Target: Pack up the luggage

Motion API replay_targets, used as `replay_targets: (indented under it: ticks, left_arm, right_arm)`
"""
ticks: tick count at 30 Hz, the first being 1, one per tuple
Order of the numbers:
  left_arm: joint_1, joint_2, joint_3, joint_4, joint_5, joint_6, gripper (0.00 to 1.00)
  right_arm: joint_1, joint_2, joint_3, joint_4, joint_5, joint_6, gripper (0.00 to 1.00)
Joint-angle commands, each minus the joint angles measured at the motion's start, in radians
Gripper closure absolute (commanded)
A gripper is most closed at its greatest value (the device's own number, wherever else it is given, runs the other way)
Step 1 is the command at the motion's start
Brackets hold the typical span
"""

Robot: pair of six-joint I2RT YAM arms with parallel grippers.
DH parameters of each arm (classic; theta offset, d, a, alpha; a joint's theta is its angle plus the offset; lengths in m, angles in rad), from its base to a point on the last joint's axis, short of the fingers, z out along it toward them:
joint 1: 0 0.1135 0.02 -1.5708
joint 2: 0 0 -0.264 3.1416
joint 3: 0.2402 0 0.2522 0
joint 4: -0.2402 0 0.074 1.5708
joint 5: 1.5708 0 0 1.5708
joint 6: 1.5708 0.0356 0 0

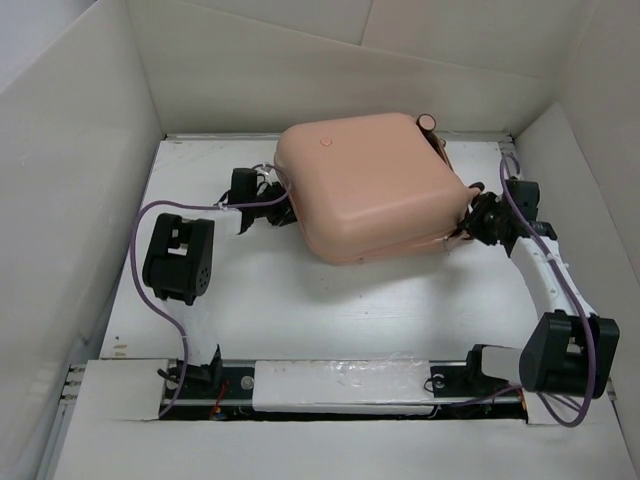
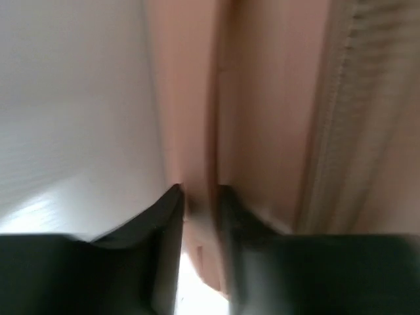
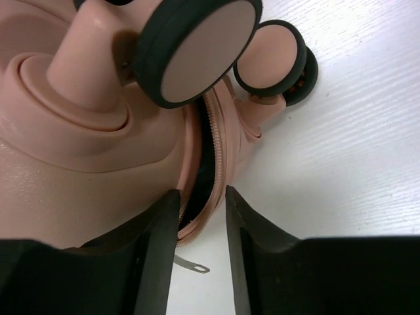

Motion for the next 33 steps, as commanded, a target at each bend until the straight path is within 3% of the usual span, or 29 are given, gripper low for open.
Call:
replay_targets:
  ticks: [1, 2, 6, 10, 17, 20, 21, 25, 27, 31, 33]
  left_arm:
    - [-0.081, 0.037, 0.030, 0.155, 0.043, -0.020, 0.93]
    - [-0.094, 0.047, 0.030, 0.166, 0.028, -0.020, 1.00]
    - [-0.094, 0.031, -0.009, 0.165, -0.044, -0.020, 1.00]
    - [-0.094, -0.095, -0.116, 0.108, -0.116, 0.026, 1.00]
    - [-0.105, -0.373, -0.456, 0.123, -0.135, -0.022, 1.00]
    - [-0.114, -0.481, -0.529, 0.070, -0.170, -0.037, 1.00]
    - [-0.114, -0.540, -0.529, 0.036, -0.185, -0.037, 1.00]
    - [-0.114, -0.625, -0.463, -0.084, -0.224, 0.001, 1.00]
    - [-0.114, -0.634, -0.437, -0.137, -0.234, 0.001, 1.00]
    - [-0.114, -0.665, -0.415, -0.168, -0.234, 0.001, 1.00]
    - [-0.114, -0.665, -0.415, -0.180, -0.234, 0.001, 1.00]
  right_arm:
    - [0.008, 0.066, 0.007, 0.076, -0.041, -0.008, 0.62]
    - [0.008, 0.076, 0.007, 0.085, -0.041, -0.008, 0.64]
    - [0.030, 0.153, 0.049, 0.094, -0.077, -0.008, 0.76]
    - [0.063, 0.260, 0.138, 0.148, -0.145, -0.008, 0.82]
    - [0.189, 0.567, 0.610, 0.048, -0.282, -0.048, 0.86]
    - [0.225, 0.531, 0.666, -0.015, -0.243, -0.077, 0.77]
    - [0.225, 0.497, 0.666, -0.026, -0.214, -0.091, 0.64]
    - [0.212, 0.207, 0.487, 0.031, -0.187, -0.119, 0.51]
    - [0.212, 0.096, 0.363, 0.095, -0.251, -0.131, 0.51]
    - [0.290, -0.147, -0.040, 0.295, -0.348, -0.165, 0.65]
    - [0.326, -0.227, -0.133, 0.365, -0.374, -0.186, 0.71]
